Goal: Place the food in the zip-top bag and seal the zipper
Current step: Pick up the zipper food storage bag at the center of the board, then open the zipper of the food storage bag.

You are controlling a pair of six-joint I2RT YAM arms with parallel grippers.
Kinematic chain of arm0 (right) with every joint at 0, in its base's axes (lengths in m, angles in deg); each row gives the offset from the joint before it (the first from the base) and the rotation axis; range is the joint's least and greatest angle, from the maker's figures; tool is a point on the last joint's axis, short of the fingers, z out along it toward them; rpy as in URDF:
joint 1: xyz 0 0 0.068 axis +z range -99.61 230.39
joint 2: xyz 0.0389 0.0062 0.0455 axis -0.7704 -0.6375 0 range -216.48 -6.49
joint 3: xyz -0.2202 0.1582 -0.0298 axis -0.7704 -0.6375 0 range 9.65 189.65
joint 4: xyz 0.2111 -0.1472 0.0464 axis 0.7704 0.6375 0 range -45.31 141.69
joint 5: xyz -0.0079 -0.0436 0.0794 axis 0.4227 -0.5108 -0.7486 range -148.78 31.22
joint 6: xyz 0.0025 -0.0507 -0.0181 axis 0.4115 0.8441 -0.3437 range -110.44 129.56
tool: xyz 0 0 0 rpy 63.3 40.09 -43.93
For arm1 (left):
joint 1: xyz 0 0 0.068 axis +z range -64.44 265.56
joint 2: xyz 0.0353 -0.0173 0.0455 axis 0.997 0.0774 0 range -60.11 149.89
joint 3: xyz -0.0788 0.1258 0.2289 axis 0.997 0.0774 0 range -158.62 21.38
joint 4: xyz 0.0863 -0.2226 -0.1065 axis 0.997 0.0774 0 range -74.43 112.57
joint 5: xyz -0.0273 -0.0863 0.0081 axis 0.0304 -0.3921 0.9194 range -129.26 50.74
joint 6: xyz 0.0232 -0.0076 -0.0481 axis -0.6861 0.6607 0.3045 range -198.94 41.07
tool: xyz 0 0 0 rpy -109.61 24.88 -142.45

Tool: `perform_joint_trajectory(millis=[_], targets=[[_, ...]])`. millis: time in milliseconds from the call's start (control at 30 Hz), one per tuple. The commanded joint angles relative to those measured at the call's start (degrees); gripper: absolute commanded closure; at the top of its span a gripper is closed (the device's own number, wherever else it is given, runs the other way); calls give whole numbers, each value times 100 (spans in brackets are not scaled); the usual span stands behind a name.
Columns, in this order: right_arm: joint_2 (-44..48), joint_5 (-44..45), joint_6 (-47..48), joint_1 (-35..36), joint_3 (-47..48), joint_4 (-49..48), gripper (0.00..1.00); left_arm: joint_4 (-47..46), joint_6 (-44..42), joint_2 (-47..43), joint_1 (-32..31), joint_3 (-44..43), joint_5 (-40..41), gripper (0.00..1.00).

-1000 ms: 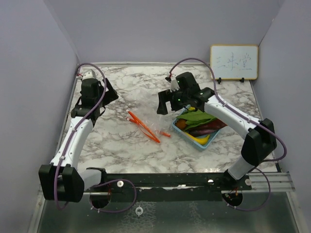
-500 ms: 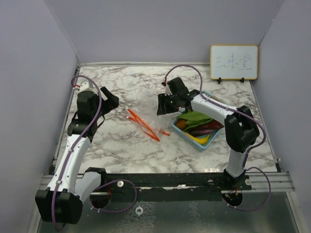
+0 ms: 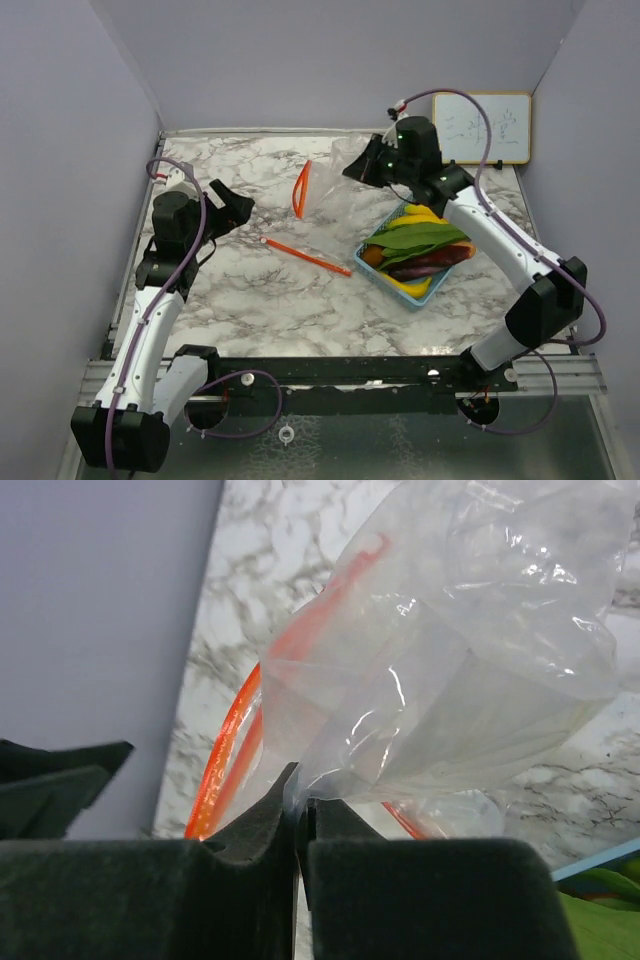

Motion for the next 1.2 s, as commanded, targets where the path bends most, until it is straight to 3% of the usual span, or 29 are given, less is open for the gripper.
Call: perform_joint_trajectory(millis=[0, 200, 467, 1000, 1167], targets=[[371, -770, -1245, -531, -67, -613, 98, -988, 476, -26, -4, 90, -934, 17], [498, -1935, -1916, -712, -553, -1877, 98, -2985, 2113, 319, -10, 789, -1653, 20], [689, -2429, -1741, -720, -855, -2639, 98, -5040, 4001, 1096, -12, 1055, -2132, 23], [855, -2887, -1516, -720, -1134, -3167, 98, -5132, 4316, 1633, -211, 914, -2476, 31], [913, -2846, -1381, -721, -1241, -3156, 98, -5130, 4265, 2023, -564, 628, -2619, 41]])
